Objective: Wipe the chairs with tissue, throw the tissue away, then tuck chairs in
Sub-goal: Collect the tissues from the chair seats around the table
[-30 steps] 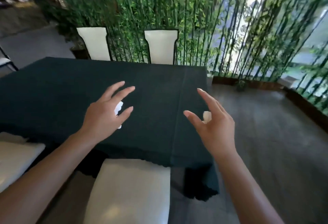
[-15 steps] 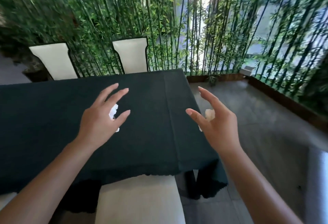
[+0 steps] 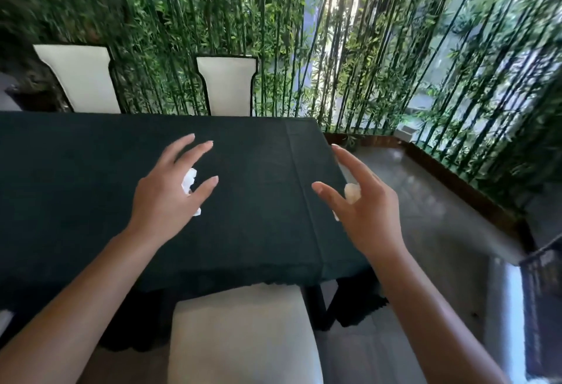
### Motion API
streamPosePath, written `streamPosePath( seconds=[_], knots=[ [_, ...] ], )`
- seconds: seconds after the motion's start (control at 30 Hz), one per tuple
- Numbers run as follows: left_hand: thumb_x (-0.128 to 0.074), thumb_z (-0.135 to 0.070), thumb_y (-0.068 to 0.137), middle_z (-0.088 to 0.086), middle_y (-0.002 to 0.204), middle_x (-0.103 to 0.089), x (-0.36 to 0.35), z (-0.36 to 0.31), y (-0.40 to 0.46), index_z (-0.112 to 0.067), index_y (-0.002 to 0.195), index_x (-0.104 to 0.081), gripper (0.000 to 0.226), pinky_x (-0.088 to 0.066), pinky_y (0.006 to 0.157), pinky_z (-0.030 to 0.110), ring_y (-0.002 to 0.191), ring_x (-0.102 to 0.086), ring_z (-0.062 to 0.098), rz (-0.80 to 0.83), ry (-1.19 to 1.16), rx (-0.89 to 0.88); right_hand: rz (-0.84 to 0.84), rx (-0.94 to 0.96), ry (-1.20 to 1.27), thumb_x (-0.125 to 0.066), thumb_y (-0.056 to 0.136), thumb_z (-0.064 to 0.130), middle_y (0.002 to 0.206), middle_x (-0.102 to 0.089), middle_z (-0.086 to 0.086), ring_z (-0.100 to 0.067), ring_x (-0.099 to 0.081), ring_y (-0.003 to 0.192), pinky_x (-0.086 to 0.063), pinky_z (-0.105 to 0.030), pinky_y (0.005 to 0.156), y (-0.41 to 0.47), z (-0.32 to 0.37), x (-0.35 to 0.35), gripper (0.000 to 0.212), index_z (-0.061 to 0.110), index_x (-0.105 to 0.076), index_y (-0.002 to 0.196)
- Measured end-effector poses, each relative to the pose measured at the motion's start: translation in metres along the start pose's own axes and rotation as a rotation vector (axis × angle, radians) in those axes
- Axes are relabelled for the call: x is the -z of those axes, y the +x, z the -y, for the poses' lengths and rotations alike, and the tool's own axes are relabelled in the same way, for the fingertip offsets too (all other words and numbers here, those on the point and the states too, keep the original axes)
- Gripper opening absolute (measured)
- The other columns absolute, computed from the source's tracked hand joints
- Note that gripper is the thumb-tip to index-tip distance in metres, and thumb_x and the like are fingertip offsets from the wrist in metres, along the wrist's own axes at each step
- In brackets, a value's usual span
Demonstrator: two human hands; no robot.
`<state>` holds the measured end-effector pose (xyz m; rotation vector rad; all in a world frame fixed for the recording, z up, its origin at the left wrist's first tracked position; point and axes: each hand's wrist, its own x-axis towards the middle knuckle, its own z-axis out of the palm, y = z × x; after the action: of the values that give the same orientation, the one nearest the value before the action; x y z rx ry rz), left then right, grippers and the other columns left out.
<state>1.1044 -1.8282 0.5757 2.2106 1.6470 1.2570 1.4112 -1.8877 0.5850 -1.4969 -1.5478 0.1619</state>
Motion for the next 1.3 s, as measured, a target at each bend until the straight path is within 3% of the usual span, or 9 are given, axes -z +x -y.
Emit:
streamPosePath(
  seconds=[0.1, 0.23, 0.53, 0.7, 0.8, 0.87, 0.97, 1.1, 1.3],
  knots=[
    [-0.07, -0.039, 0.093, -0.023, 0.156, -0.036, 0.008, -0.006, -0.004, -0.046, 0.142, -0.051, 0.052, -0.048, 0.103, 0.049, 0.099, -0.051, -0.008, -0.039, 0.017, 0.016, -0.001, 0.016, -0.006, -0.071, 0.084, 0.061, 0.095, -0.075, 0.005, -0.006, -0.069, 0.083, -0.056, -0.032, 0.088, 0.006, 0.001, 0.005, 0.064, 0.052, -0.048, 0.143],
    [-0.068, -0.04, 0.094, -0.026, 0.158, -0.032, 0.014, -0.016, -0.011, -0.047, 0.143, -0.049, 0.053, -0.051, 0.1, 0.04, 0.117, -0.045, -0.01, -0.034, 0.065, 0.038, 0.022, 0.009, 0.012, -0.07, 0.084, 0.06, 0.1, -0.069, 0.019, 0.005, -0.063, 0.076, -0.051, -0.027, 0.083, 0.012, -0.005, 0.006, 0.065, 0.052, -0.047, 0.144],
    [-0.064, -0.041, 0.096, -0.028, 0.157, -0.031, 0.005, -0.026, 0.001, -0.049, 0.143, -0.048, 0.051, -0.054, 0.096, 0.04, 0.124, -0.055, 0.002, 0.032, 0.132, -0.019, 0.083, -0.023, 0.19, -0.074, 0.087, 0.051, 0.054, -0.052, 0.009, -0.008, -0.064, 0.063, -0.055, -0.029, 0.076, -0.007, -0.004, -0.015, 0.061, 0.053, -0.049, 0.143],
    [-0.063, -0.042, 0.096, -0.026, 0.156, -0.033, 0.031, 0.008, -0.006, -0.048, 0.144, -0.047, 0.051, -0.052, 0.098, 0.045, 0.126, -0.051, 0.001, -0.004, 0.178, 0.01, 0.098, 0.053, 0.205, -0.074, 0.088, 0.048, 0.07, -0.062, 0.019, -0.005, -0.065, 0.067, -0.051, -0.022, 0.076, -0.009, 0.021, -0.035, 0.054, 0.046, -0.056, 0.139],
    [-0.064, -0.042, 0.095, -0.025, 0.154, -0.035, 0.055, 0.044, -0.016, -0.046, 0.142, -0.049, 0.049, -0.052, 0.098, 0.046, 0.117, -0.053, -0.003, -0.034, 0.182, 0.054, 0.101, 0.084, 0.179, -0.073, 0.087, 0.05, 0.124, -0.065, 0.024, 0.01, -0.063, 0.096, -0.05, -0.019, 0.094, -0.016, 0.041, -0.065, 0.043, 0.042, -0.067, 0.129],
    [-0.063, -0.044, 0.096, -0.025, 0.156, -0.033, 0.076, 0.073, -0.023, -0.045, 0.144, -0.048, 0.05, -0.052, 0.092, 0.04, 0.115, -0.056, 0.001, -0.028, 0.221, 0.078, 0.114, 0.091, 0.164, -0.073, 0.086, 0.052, 0.138, -0.061, 0.021, 0.021, -0.057, 0.095, -0.045, -0.008, 0.091, -0.022, 0.06, -0.093, 0.042, 0.04, -0.07, 0.126],
    [-0.062, -0.045, 0.096, -0.024, 0.158, -0.029, 0.117, 0.122, -0.035, -0.044, 0.146, -0.045, 0.053, -0.052, 0.091, 0.039, 0.123, -0.055, 0.006, -0.041, 0.245, 0.117, 0.13, 0.088, 0.148, -0.071, 0.085, 0.057, 0.135, -0.064, 0.019, 0.009, -0.065, 0.081, -0.052, -0.017, 0.087, -0.034, 0.096, -0.137, 0.048, 0.042, -0.066, 0.13],
    [-0.063, -0.048, 0.095, -0.024, 0.157, -0.031, 0.181, 0.188, -0.058, -0.049, 0.141, -0.048, 0.048, -0.052, 0.097, 0.051, 0.111, -0.062, 0.006, -0.097, 0.23, 0.19, 0.159, 0.098, 0.157, -0.072, 0.086, 0.054, 0.099, -0.062, 0.02, -0.007, -0.065, 0.065, -0.052, -0.019, 0.077, -0.051, 0.155, -0.187, 0.056, 0.047, -0.056, 0.139],
    [-0.063, -0.058, 0.087, -0.019, 0.154, -0.041, 0.267, 0.284, -0.105, -0.047, 0.128, -0.064, 0.042, -0.039, 0.076, 0.001, 0.075, -0.063, 0.011, -0.184, 0.17, 0.275, 0.228, 0.084, 0.13, -0.072, 0.087, 0.055, 0.096, -0.058, 0.018, -0.005, -0.066, 0.062, -0.048, -0.013, 0.075, -0.079, 0.231, -0.279, 0.054, 0.05, -0.055, 0.138]
  ],
)
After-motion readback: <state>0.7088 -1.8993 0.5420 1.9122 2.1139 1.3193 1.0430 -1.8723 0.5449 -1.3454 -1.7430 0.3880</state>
